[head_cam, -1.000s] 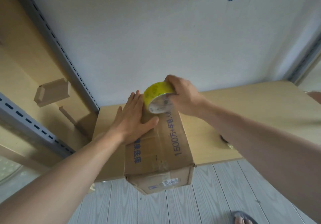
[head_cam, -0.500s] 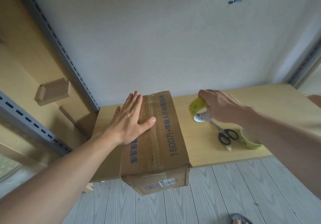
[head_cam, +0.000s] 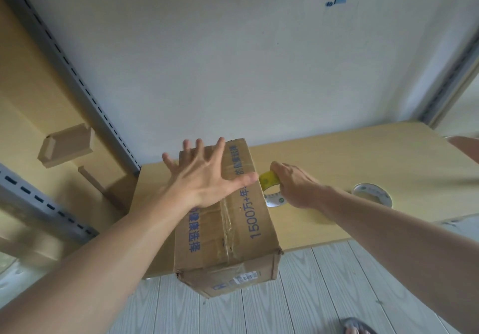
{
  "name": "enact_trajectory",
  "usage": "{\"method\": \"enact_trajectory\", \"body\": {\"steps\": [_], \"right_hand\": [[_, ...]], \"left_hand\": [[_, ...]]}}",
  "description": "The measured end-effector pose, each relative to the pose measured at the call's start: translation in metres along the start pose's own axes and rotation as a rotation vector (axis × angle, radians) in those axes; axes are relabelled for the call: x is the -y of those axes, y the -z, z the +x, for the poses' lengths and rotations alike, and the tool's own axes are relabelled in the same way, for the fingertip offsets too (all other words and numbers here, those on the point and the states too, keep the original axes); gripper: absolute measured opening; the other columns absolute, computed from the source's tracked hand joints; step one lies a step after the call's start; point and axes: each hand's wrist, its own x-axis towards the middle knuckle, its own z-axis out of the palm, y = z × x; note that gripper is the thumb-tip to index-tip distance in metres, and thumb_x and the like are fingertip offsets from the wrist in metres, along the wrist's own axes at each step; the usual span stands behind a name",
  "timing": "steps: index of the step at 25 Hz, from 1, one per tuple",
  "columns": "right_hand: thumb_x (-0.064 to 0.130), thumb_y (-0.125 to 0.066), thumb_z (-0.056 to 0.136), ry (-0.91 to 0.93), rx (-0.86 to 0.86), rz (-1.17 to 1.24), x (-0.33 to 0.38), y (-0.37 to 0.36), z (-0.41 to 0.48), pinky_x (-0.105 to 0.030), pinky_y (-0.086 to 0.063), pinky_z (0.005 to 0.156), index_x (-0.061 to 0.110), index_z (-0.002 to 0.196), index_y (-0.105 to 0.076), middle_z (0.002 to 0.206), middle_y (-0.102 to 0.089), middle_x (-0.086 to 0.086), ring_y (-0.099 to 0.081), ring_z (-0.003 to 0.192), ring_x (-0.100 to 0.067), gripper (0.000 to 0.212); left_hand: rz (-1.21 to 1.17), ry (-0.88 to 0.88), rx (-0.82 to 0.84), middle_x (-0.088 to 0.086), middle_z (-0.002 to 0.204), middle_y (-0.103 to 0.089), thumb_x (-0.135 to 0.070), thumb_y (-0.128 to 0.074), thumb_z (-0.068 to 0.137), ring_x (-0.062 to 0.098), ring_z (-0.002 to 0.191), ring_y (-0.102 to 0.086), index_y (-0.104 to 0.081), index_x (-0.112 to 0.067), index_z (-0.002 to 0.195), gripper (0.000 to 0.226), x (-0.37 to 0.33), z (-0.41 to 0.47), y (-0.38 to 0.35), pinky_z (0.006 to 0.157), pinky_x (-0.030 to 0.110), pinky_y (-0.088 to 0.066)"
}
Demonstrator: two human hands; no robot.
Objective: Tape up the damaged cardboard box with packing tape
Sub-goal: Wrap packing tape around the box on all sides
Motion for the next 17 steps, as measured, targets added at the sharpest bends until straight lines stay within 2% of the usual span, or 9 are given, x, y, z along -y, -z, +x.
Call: {"method": "enact_trajectory", "body": {"steps": [2, 5, 8, 11, 13, 15, 16, 17], "right_hand": [[0.0, -0.037, 0.081, -0.037, 0.024, -0.011, -0.001, -0.001, 0.0, -0.044, -0.048, 0.064, 0.022, 0.087, -0.035, 0.081, -0.048, -0.001, -0.053, 0.074, -0.031, 0.023], [0.0, -0.038, 0.083, -0.053, 0.002, -0.012, -0.003, -0.005, -0.002, -0.044, -0.048, 0.064, 0.021, 0.088, -0.037, 0.082, -0.049, -0.002, -0.053, 0.075, -0.032, 0.022], [0.0, -0.042, 0.081, 0.029, -0.113, 0.119, 0.003, -0.002, -0.003, -0.044, -0.047, 0.063, 0.017, 0.094, -0.043, 0.081, -0.053, -0.004, -0.053, 0.074, -0.033, 0.022], [0.0, -0.049, 0.077, 0.077, -0.261, 0.26, 0.027, 0.006, -0.004, -0.036, -0.042, 0.058, 0.016, 0.1, -0.05, 0.081, -0.057, -0.005, -0.052, 0.07, -0.03, 0.028], [-0.001, -0.053, 0.075, 0.093, -0.381, 0.32, 0.049, 0.013, 0.001, -0.031, -0.034, 0.058, 0.015, 0.102, -0.055, 0.08, -0.058, -0.003, -0.05, 0.069, -0.025, 0.031], [-0.003, -0.054, 0.074, 0.111, -0.49, 0.382, 0.074, 0.02, 0.008, -0.023, -0.032, 0.058, 0.013, 0.099, -0.058, 0.082, -0.057, 0.0, -0.047, 0.071, -0.021, 0.03], [-0.003, -0.052, 0.074, 0.127, -0.517, 0.408, 0.087, 0.021, 0.011, -0.017, -0.032, 0.058, 0.014, 0.097, -0.058, 0.082, -0.057, 0.001, -0.046, 0.072, -0.019, 0.029], [-0.001, -0.05, 0.073, 0.153, -0.522, 0.417, 0.098, 0.022, 0.012, -0.015, -0.034, 0.06, 0.015, 0.095, -0.057, 0.083, -0.056, 0.001, -0.047, 0.072, -0.019, 0.028]], "left_hand": [[-0.065, 0.068, 0.082, 0.001, 0.162, 0.036, -0.106, -0.036, 0.055, 0.037, 0.148, 0.032, 0.02, -0.043, 0.155, 0.13, -0.032, 0.004, -0.001, 0.104, 0.084, 0.006], [-0.186, 0.202, 0.168, -0.002, 0.159, 0.042, -0.084, -0.062, 0.065, 0.039, 0.145, 0.038, 0.021, -0.047, 0.154, 0.127, -0.055, 0.014, -0.005, 0.102, 0.088, 0.004], [-0.276, 0.188, 0.129, -0.005, 0.161, 0.038, -0.074, -0.063, 0.069, 0.036, 0.148, 0.033, 0.021, -0.051, 0.152, 0.121, -0.031, 0.011, -0.002, 0.105, 0.084, 0.003], [-0.42, 0.142, 0.061, -0.007, 0.166, 0.028, -0.072, -0.061, 0.063, 0.029, 0.153, 0.023, 0.017, -0.058, 0.15, 0.118, 0.016, -0.003, 0.001, 0.118, 0.069, 0.001], [-0.549, 0.114, -0.018, -0.01, 0.169, 0.015, -0.068, -0.056, 0.057, 0.019, 0.156, 0.012, 0.007, -0.059, 0.151, 0.114, 0.048, -0.01, -0.001, 0.124, 0.056, -0.005], [-0.839, 0.027, -0.084, -0.005, 0.17, -0.008, -0.056, -0.057, 0.062, 0.009, 0.153, -0.017, -0.007, -0.046, 0.158, 0.109, 0.07, -0.015, -0.011, 0.122, 0.037, -0.02], [-0.993, 0.007, -0.106, -0.001, 0.165, -0.025, -0.045, -0.059, 0.07, 0.003, 0.14, -0.04, -0.015, -0.033, 0.159, 0.101, 0.076, -0.018, -0.023, 0.113, 0.023, -0.033], [-1.111, 0.017, -0.093, 0.001, 0.156, -0.04, -0.032, -0.06, 0.081, -0.005, 0.118, -0.057, -0.021, -0.023, 0.158, 0.087, 0.078, -0.02, -0.039, 0.099, 0.014, -0.043]]}}
